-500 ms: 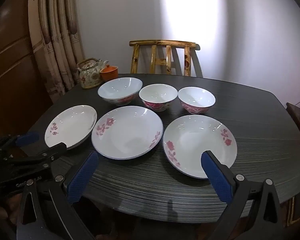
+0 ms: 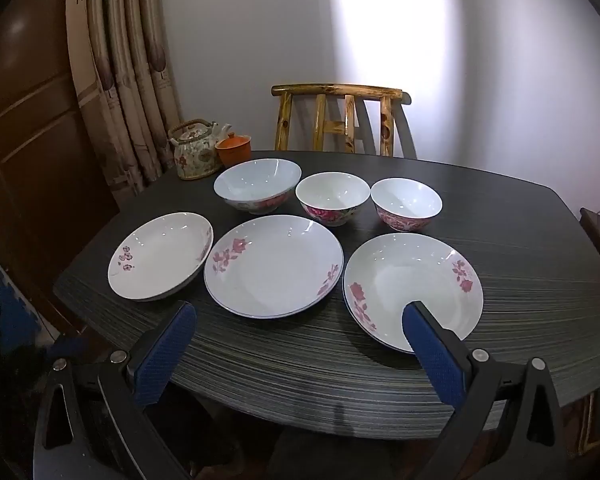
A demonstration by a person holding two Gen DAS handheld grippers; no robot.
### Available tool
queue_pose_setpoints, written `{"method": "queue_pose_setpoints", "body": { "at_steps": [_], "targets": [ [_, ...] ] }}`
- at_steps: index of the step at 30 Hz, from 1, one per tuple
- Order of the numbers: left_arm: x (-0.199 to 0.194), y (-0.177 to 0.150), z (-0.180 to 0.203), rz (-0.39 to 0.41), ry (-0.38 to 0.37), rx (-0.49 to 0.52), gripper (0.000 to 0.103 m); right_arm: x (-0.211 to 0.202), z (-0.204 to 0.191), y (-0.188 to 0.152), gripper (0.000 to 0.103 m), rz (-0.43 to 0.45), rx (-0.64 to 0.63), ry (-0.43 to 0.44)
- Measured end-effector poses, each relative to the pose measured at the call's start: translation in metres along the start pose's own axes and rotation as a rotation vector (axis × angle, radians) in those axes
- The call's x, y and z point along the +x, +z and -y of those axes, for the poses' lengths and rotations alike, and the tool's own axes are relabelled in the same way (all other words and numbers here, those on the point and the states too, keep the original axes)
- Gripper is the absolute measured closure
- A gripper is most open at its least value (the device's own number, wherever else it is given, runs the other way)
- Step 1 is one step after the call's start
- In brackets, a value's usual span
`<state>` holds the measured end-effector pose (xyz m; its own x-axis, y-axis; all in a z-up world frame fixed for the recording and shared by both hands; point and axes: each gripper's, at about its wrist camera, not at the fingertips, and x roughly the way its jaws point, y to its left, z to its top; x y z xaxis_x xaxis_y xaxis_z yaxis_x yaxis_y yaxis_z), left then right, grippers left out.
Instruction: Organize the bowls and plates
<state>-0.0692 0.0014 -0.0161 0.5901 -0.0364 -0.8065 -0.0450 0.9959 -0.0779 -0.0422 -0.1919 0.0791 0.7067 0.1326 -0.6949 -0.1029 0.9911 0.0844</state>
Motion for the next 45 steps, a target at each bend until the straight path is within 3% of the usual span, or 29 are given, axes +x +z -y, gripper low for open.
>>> {"method": "queue_pose_setpoints", "body": {
  "at_steps": [8,10,13,16,19,23,27,33,39,41,43,45],
  "targets": [
    [-0.026,-0.007,-0.018,0.085,-0.176,-0.107,0.021,-0.011,-0.006,-0.001,0.000,0.018,-0.026,0.016],
    [-0.034,-0.005,-0.020,0.121,-0.190,-0.114,0.021,-0.013,-0.010,-0.003,0.000,0.021,-0.034,0.030],
    [-0.036,0.008,-0.014,0.140,-0.059,-0.050,0.021,-0.015,-0.015,-0.006,0.000,0.028,-0.048,0.044],
    [-0.013,0.026,-0.019,0.056,0.028,-0.031,0.021,-0.014,-0.017,-0.008,0.000,0.023,-0.052,0.060],
    [0.012,0.042,-0.033,-0.011,0.079,-0.056,0.021,-0.008,-0.016,-0.006,0.000,0.013,-0.048,0.080],
    [0.040,0.065,-0.054,-0.044,0.136,-0.075,0.021,0.005,-0.011,0.008,0.000,-0.002,-0.041,0.102],
    [0.054,0.079,-0.069,-0.041,0.186,-0.076,0.021,0.024,-0.012,0.032,0.000,-0.025,-0.026,0.178],
    [0.064,0.092,-0.105,-0.045,0.200,-0.135,0.021,0.057,-0.032,0.064,0.000,-0.049,-0.054,0.269],
    [0.078,0.098,-0.128,-0.098,0.180,-0.194,0.021,0.100,-0.053,0.085,0.001,-0.111,-0.093,0.324],
    [0.080,0.099,-0.131,-0.105,0.177,-0.202,0.021,0.116,-0.058,0.090,0.004,-0.144,-0.108,0.337],
    [0.083,0.099,-0.133,-0.117,0.165,-0.202,0.021,0.131,-0.061,0.095,0.017,-0.183,-0.117,0.347],
    [0.087,0.099,-0.131,-0.133,0.154,-0.196,0.021,0.144,-0.068,0.097,0.017,-0.214,-0.139,0.347]
  ]
}}
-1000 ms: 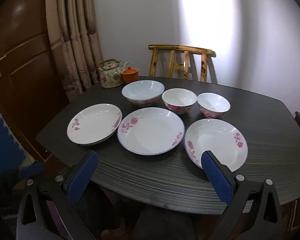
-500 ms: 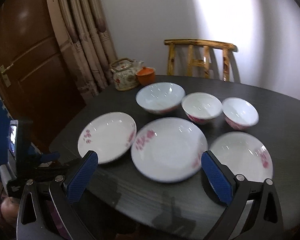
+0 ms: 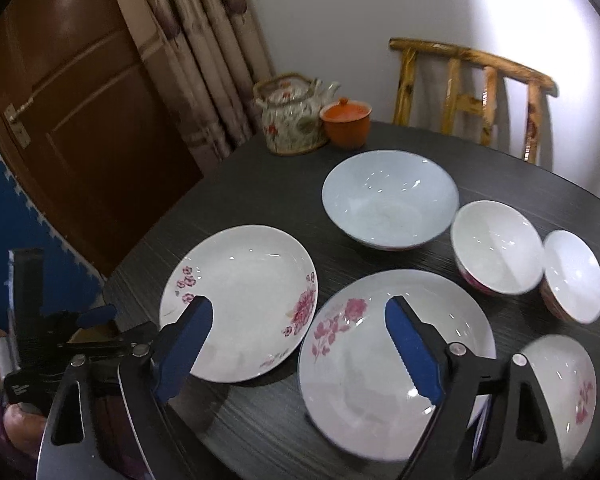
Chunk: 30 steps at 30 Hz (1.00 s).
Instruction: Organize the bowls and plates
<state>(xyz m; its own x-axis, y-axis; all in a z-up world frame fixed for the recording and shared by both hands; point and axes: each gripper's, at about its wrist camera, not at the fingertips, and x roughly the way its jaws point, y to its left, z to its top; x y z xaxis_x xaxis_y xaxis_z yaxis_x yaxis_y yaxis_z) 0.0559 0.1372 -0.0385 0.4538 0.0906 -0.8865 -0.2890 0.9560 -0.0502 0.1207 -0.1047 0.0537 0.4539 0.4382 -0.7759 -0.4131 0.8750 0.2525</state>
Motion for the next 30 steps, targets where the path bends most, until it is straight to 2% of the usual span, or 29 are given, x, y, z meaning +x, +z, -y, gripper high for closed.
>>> {"method": "queue_pose_setpoints", "body": {
  "at_steps": [6,10,20,23,26,27,28,29,30],
  "targets": [
    [0.014,0.002,0.004,-0.033,0.005,0.035,0.021,0.036,-0.001,0.011,0.018,-0.074,-0.028,0.007],
    [0.022,0.002,0.003,-0.046,0.003,0.030,0.021,0.061,-0.004,0.021,0.027,-0.125,-0.070,0.001],
    [0.042,0.003,0.002,-0.087,-0.013,0.036,0.021,0.113,-0.006,0.032,0.030,-0.245,-0.120,0.000],
    [0.042,0.001,0.001,-0.090,-0.030,0.026,0.021,0.124,-0.005,0.033,0.039,-0.277,-0.121,-0.001],
    [0.044,0.002,-0.001,-0.084,-0.081,0.011,0.037,0.133,-0.005,0.032,0.042,-0.306,-0.121,-0.008],
    [0.045,0.002,-0.001,-0.084,-0.097,0.003,0.040,0.137,-0.005,0.031,0.046,-0.320,-0.117,-0.007],
    [0.046,0.003,-0.001,-0.085,-0.102,0.001,0.040,0.139,-0.004,0.030,0.057,-0.328,-0.112,-0.002],
    [0.046,0.004,0.000,-0.082,-0.102,0.009,0.042,0.142,-0.004,0.029,0.063,-0.343,-0.107,0.004],
    [0.046,0.005,0.001,-0.081,-0.105,0.015,0.046,0.146,-0.004,0.028,0.072,-0.361,-0.107,0.000]
  ]
}}
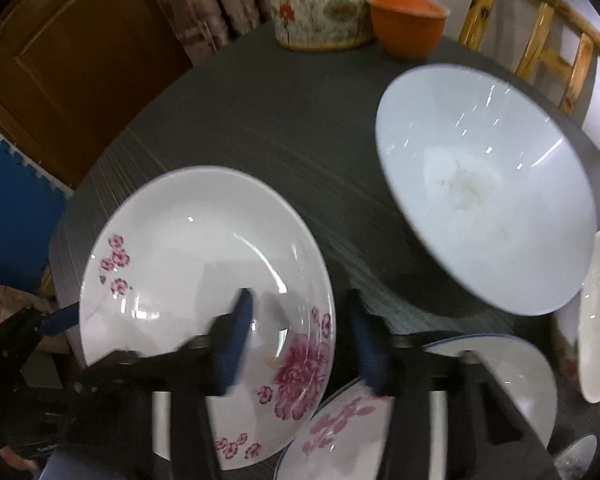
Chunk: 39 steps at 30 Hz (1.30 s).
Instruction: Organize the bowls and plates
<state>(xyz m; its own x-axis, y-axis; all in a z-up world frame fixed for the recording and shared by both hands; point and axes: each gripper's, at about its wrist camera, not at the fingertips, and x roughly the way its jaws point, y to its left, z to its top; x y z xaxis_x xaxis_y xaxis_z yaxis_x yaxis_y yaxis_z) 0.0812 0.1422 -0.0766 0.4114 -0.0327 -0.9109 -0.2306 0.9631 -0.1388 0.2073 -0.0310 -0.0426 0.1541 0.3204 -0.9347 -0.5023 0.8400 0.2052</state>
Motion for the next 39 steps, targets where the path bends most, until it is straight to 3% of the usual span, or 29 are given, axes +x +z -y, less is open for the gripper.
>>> {"method": "queue_pose_setpoints", "body": {
  "at_steps": [1,3,5,14,23,39],
  "targets": [
    [0.000,0.000,0.002,0.002,-0.013,0.005,0.050,0.003,-0.001,0.000,0.074,-0.006,-0.001,0.000],
    [0.000,0.001,0.004,0.004,-0.037,0.008,0.068,0.003,-0.001,0.001,0.074,-0.001,0.004,0.001],
    [-0.001,0.001,0.008,0.010,-0.026,0.031,0.072,0.002,0.001,0.003,0.077,0.002,0.026,0.010],
    [-0.001,0.004,-0.010,0.009,-0.030,-0.026,0.074,0.003,0.010,0.008,0.084,0.035,0.121,0.071],
    [-0.003,0.017,-0.032,0.031,0.010,-0.093,0.076,0.008,-0.006,0.025,0.087,0.060,0.141,0.100],
    [0.002,0.024,-0.029,0.027,0.027,-0.065,0.076,0.021,-0.006,0.039,0.085,0.068,0.181,0.109]
  ]
}}
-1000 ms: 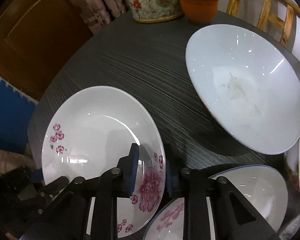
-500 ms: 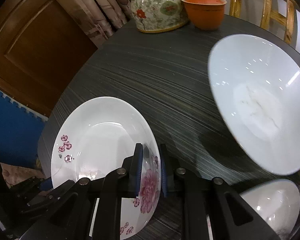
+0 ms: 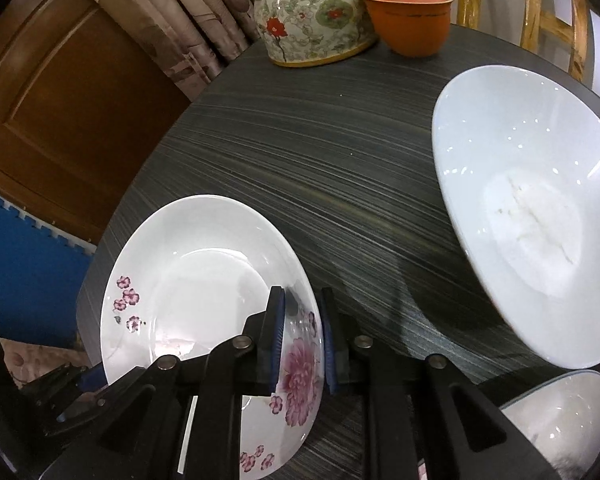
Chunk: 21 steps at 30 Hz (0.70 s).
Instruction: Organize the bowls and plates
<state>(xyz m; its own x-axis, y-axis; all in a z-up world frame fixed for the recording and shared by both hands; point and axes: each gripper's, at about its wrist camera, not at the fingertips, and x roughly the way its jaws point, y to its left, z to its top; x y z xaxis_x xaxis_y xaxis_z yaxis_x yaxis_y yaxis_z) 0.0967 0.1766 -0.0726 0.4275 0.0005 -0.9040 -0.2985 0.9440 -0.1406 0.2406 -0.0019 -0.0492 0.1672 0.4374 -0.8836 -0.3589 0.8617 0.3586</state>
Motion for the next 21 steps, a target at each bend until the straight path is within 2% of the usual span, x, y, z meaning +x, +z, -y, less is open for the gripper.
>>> {"method": "queue_pose_setpoints", "body": {
  "at_steps": [2,5,9,13,14,15,18,21],
  "targets": [
    [-0.002,0.000,0.001,0.005,0.018,0.014,0.076,-0.007,0.000,-0.002,0.084,0.033,0.003,-0.005],
    [-0.010,-0.003,0.004,0.031,0.052,0.028,0.076,-0.029,0.002,-0.011,0.071,0.089,0.008,-0.006],
    [-0.023,-0.009,0.012,0.057,0.092,0.059,0.076,-0.070,0.014,-0.034,0.060,0.156,0.056,0.062],
    [-0.047,-0.017,0.026,0.126,0.136,0.095,0.075,-0.109,0.038,-0.070,0.059,0.205,0.101,0.099],
    [-0.055,-0.020,0.032,0.145,0.130,0.108,0.070,-0.118,0.044,-0.078,0.059,0.212,0.109,0.099],
    [-0.063,-0.023,0.040,0.157,0.102,0.127,0.064,-0.128,0.050,-0.089,0.059,0.220,0.115,0.097],
    [-0.075,-0.030,0.064,0.146,-0.027,0.178,0.058,-0.162,0.074,-0.122,0.059,0.250,0.108,0.025],
    [-0.070,-0.034,0.095,0.054,-0.185,0.215,0.057,-0.177,0.102,-0.135,0.059,0.230,0.105,-0.025]
  ]
}}
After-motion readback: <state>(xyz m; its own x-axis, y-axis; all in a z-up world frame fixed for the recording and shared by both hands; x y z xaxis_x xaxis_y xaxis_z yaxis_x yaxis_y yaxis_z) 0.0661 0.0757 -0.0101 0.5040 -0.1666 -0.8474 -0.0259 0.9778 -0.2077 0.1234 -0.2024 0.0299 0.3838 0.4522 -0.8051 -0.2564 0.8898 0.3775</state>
